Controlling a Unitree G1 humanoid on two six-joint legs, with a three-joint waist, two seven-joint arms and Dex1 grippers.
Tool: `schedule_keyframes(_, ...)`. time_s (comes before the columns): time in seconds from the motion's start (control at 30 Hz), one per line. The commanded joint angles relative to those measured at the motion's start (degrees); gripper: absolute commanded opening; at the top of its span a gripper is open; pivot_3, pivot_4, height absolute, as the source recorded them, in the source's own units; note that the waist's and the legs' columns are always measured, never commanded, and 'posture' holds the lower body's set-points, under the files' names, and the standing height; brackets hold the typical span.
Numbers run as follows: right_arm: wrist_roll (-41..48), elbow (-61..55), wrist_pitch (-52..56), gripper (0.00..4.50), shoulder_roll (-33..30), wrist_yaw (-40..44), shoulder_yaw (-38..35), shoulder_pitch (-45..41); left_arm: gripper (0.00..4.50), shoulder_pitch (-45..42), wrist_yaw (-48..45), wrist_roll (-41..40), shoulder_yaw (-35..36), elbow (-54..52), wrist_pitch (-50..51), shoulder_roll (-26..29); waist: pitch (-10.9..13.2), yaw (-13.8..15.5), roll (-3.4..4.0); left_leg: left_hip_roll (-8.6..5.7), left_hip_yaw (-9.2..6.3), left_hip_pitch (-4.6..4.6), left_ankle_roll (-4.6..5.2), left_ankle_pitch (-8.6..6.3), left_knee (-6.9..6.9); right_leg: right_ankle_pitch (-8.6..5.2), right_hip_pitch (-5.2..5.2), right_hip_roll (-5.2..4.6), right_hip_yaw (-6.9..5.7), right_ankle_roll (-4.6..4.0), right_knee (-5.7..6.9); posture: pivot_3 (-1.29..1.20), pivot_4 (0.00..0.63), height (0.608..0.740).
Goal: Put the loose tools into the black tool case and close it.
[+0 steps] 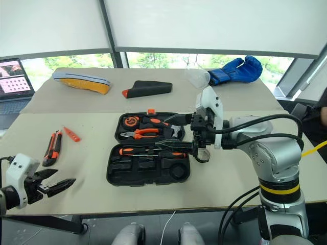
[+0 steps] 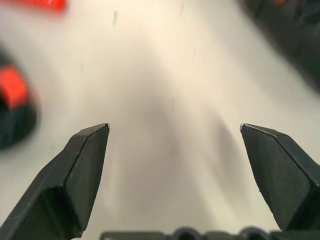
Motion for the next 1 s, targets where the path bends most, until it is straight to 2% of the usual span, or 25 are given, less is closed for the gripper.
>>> schedule_keyframes(0.03, 1.32, -1.89, -1.87, 4.47, -0.35, -1.46, -0.41, 0.05, 4.5, -13.03, 9.22, -3.7, -0.97, -1.07, 11.45, 0.07, 0.03, 0.34, -0.12, 0.0, 0.01, 0.0, -0.03, 0.02, 0.0, 0.07, 0.01, 0.0, -0.01, 0.03, -0.01, 0.0, 0.15, 0.74)
schedule_keyframes(0.13, 1.25, -2.64, -2.46, 4.47, -0.73, -2.31, -0.21, 0.89, 4.5, -27.15, 17.85, -2.13, -3.26, 4.61, 19.79, -2.76, 0.04, 0.14, -0.15, -0.09, 0.02, 0.01, -0.25, 0.19, 0.01, 0.37, 0.22, 0.01, 0.09, 0.13, -0.06, 0.0, 0.15, 0.74)
schedule_keyframes(0.2, 1.4, -3.2, -2.63, 4.47, -0.75, -3.26, -0.49, 1.59, 4.5, -35.42, 23.43, 1.07, -5.33, 9.48, 24.4, -4.51, 0.06, -0.27, -0.21, -0.15, 0.01, -0.03, 0.17, 0.59, 0.0, 0.49, 0.23, 0.02, 0.12, 0.26, -0.07, 0.0, 0.15, 0.74)
schedule_keyframes(0.27, 1.37, -3.97, -2.85, 4.47, -0.6, -4.54, -0.68, 2.37, 4.5, -41.76, 28.39, 4.44, -7.02, 15.3, 25.2, -6.93, 0.06, -0.47, -0.22, -0.15, 0.0, -0.02, 0.16, 0.62, 0.0, 0.75, 0.24, 0.05, 0.14, 0.67, -0.07, 0.0, 0.15, 0.74)
schedule_keyframes(0.37, 1.96, -5.65, -2.72, 4.47, -0.48, -6.39, -1.3, 3.75, 4.5, -49.14, 33.02, 7.92, -8.25, 23.89, 26.6, -10.28, 0.07, -0.98, -0.23, -0.16, -0.05, -0.05, 0.17, 0.63, -0.01, 0.76, 0.17, 0.14, 0.22, 0.66, -0.07, 0.0, 0.15, 0.74)
schedule_keyframes(0.47, 2.48, -7.94, -2.37, 4.47, -0.77, -8.2, -2.11, 5.61, 4.5, -53.89, 37.09, 12.72, -11.36, 33.97, 21.28, -11.76, 0.07, -1.14, -0.23, -0.17, -0.12, -0.15, 0.17, 0.63, -0.05, 0.74, 0.09, 0.18, 0.24, 0.6, -0.07, 0.0, 0.15, 0.74)
schedule_keyframes(0.63, 3.97, -10.62, -1.73, 4.47, -2.58, -10.64, -3.89, 8.24, 4.5, -59.76, 41.82, 17.95, -12.52, 48.37, 10.67, -13.13, 0.09, -0.96, -0.26, -0.23, -0.17, -0.34, 0.16, 0.63, -0.22, 0.95, -0.01, 0.15, 0.23, 0.24, -0.28, 0.0, 0.15, 0.74)
schedule_keyframes(0.73, 4.82, -11.24, -1.54, 4.47, -3.43, -11.83, -4.59, 9.03, 4.5, -62.28, 42.95, 19.31, -12.96, 54.1, 6.09, -13.54, 0.1, -0.64, -0.28, -0.24, -0.16, -0.36, 0.16, 0.63, -0.31, 0.97, 0.02, 0.13, 0.22, 0.26, -0.46, 0.0, 0.15, 0.74)
schedule_keyframes(1.0, 6.69, -12.5, -1.79, 4.47, -5.03, -14.29, -5.01, 9.97, 4.5, -66.69, 47.36, 20.38, -11.66, 65.63, 1.59, -16.18, 0.11, -0.29, -0.3, -0.27, -0.16, -0.36, 0.15, 0.63, -0.39, 0.98, 0.03, 0.1, 0.2, 0.28, -0.51, 0.0, 0.15, 0.74)
